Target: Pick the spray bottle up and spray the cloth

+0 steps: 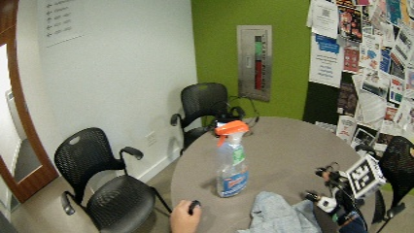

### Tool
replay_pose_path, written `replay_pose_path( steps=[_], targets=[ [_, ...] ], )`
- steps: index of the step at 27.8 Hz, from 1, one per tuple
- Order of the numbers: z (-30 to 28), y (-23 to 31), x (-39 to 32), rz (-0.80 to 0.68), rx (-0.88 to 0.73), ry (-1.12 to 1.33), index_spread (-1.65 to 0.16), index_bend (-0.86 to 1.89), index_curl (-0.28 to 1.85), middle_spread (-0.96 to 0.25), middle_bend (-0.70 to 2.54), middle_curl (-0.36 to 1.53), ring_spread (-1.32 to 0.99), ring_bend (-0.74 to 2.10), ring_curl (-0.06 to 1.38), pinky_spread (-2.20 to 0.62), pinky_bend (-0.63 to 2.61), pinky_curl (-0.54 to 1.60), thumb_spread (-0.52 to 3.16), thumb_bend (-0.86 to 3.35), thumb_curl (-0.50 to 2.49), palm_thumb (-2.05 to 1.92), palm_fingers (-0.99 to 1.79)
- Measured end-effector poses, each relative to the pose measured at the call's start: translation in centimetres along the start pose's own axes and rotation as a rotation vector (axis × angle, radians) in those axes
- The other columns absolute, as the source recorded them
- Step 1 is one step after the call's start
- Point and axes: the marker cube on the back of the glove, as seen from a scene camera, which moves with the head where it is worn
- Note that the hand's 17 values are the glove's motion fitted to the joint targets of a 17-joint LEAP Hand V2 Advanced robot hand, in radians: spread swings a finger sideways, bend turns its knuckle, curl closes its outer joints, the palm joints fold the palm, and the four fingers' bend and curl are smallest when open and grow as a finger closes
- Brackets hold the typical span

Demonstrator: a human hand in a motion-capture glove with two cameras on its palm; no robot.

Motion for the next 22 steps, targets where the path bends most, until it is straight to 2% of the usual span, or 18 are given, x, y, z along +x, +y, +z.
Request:
replay_pose_path(
  steps=[4, 7, 16, 22],
  targets=[
    [0.2, 3.6, 3.3, 0.138, -0.02, 0.08, -0.38, 0.22, 0.32, -0.08, 0.28, 0.4, -0.08, 0.29, 0.32, 0.23, 0.34, 0.32, 1.07, -0.02, 0.37, 0.53, 0.56],
    [1.8, 4.5, 4.6, 0.181, -0.073, 0.133, -0.38, 0.22, 0.33, -0.05, 0.21, 0.39, -0.04, 0.23, 0.31, 0.25, 0.37, 0.34, 1.09, -0.06, 0.35, 0.46, 0.48],
    [4.9, 3.5, 3.4, 0.163, -0.258, 0.307, -0.39, 0.24, 0.36, -0.02, 0.16, 0.34, 0.06, 0.16, 0.28, 0.29, 0.3, 0.33, 1.14, -0.06, 0.3, 0.3, 0.3],
    [4.5, 2.2, 1.4, 0.119, -0.253, 0.331, -0.4, 0.25, 0.36, -0.01, 0.17, 0.32, 0.09, 0.17, 0.26, 0.3, 0.26, 0.31, 1.15, -0.04, 0.28, 0.23, 0.29]
  ],
)
